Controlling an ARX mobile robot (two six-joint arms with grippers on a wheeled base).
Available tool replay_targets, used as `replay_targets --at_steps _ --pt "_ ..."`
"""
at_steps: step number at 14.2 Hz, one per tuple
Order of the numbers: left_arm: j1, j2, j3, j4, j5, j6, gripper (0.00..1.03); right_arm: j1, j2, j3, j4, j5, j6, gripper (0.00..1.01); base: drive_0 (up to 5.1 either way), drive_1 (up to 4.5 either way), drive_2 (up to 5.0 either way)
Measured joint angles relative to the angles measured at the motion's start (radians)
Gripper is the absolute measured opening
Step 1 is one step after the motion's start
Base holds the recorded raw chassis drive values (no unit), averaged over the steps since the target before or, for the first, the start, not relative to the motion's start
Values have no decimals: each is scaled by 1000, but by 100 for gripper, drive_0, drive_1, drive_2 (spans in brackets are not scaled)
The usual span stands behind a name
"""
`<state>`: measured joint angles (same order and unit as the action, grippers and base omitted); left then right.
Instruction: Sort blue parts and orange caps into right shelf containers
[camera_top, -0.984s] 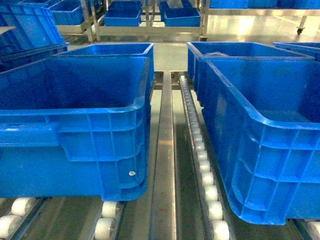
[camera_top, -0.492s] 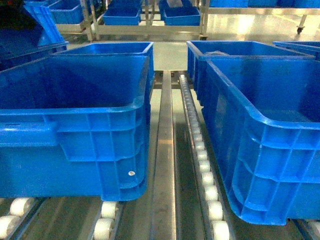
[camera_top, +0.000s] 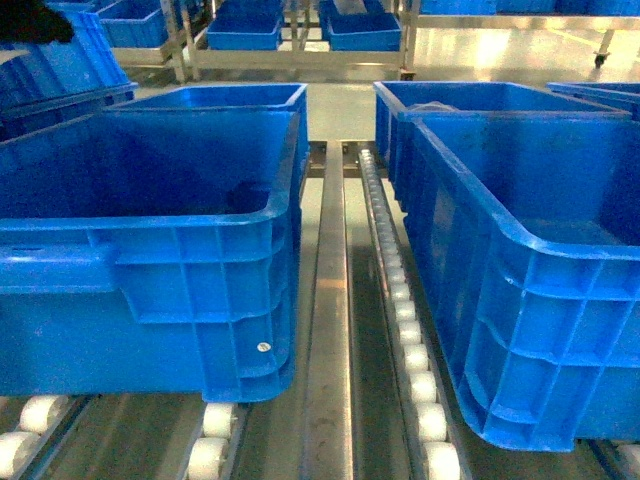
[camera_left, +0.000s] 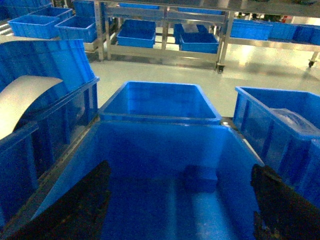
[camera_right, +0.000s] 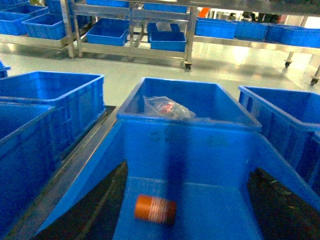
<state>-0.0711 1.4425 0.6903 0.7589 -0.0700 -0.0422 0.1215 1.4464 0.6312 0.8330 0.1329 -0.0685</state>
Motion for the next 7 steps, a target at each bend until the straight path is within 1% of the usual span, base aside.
replay_targets --at_steps 1,2,3,4,5,6,7 --pt "7 -57 -87 33 4 17 66 -7 -55 -87 23 -19 29 63 0 0 0" --pt "14 -102 -156 59 11 24 54 -20 -99 -154 38 -32 43 50 0 0 0" --pt "24 -150 -232 80 21 24 39 -33 -147 -222 53 -40 50 36 0 0 0" --pt "59 -190 -294 88 64 25 27 -45 -191 -277 59 -52 53 23 0 0 0" --pt "73 -230 -343 97 63 25 14 -50 -234 -321 60 -58 53 10 0 0 0" --pt "75 -275 -387 99 64 24 1 -57 -277 -361 60 -67 55 2 0 0 0" --pt "73 -314 -425 98 67 26 2 -92 -319 -396 53 -123 55 2 0 0 0"
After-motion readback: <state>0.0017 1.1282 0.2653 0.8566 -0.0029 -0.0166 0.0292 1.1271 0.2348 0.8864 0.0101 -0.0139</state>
